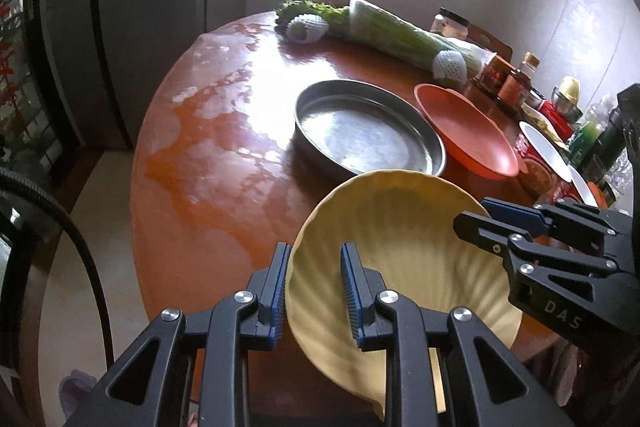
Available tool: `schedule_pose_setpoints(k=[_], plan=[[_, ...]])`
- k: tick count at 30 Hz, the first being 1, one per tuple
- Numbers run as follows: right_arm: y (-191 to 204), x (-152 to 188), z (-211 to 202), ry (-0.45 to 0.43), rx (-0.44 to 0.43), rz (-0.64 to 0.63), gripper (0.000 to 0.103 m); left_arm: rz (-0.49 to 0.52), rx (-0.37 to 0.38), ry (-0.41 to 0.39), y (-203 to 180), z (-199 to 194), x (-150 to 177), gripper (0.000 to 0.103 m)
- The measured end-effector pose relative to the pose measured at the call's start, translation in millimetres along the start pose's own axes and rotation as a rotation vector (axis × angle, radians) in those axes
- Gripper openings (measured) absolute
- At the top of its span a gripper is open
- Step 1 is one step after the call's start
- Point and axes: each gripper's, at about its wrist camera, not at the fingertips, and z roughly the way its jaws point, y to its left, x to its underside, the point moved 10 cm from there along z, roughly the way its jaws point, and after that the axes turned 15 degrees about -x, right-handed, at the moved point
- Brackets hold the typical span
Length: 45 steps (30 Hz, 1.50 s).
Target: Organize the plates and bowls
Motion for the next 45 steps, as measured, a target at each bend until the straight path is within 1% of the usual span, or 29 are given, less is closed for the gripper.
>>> schedule_pose_setpoints(k=[5,11,14,24,26,30,32,33,38,43,45], plan=[[3,-6,6,-0.022,-0.024,0.037,0.027,0.005,-0.019,-0.020,7,5,-9,0.026],[0,-11,4,-0.061,-0.038,0.079,0.027,0.023,-0.007,-0.022,4,8,-9,0.026],[-1,-10,3,-0.067,-0.045,0.093,0.028,0.018,-0.001,-0.024,3,7,-10,0.026],[1,-6,3,-0.071,-0.043,0.085,0.029,0.037,-0.011,-0.033,3,5,-9,0.028],[1,-7,3,-0.077,-0.038,0.079,0.034,0.037,-0.009,-0.040,3,2,-10,0.028],[1,-11,-4,-0.101,-0.030,0.074,0.037,0.033,-0.012,-0.053,5,-3,-12,0.029],[0,-14,-9,-0.117,-0.025,0.069,0.044,0.031,-0.012,-0.063,6,-6,-13,0.029],[0,-15,-11,-0.124,-0.024,0.068,0.046,0.030,-0.011,-0.069,6,-9,-14,0.029],[2,-20,-23,-0.163,-0.042,0.080,0.056,0.031,-0.008,-0.097,5,-19,-19,0.031],[5,-22,-34,-0.189,-0.055,0.089,0.063,0.037,-0.012,-0.115,5,-26,-23,0.032],[6,-23,-39,-0.201,-0.056,0.093,0.065,0.040,-0.013,-0.122,4,-30,-24,0.035]])
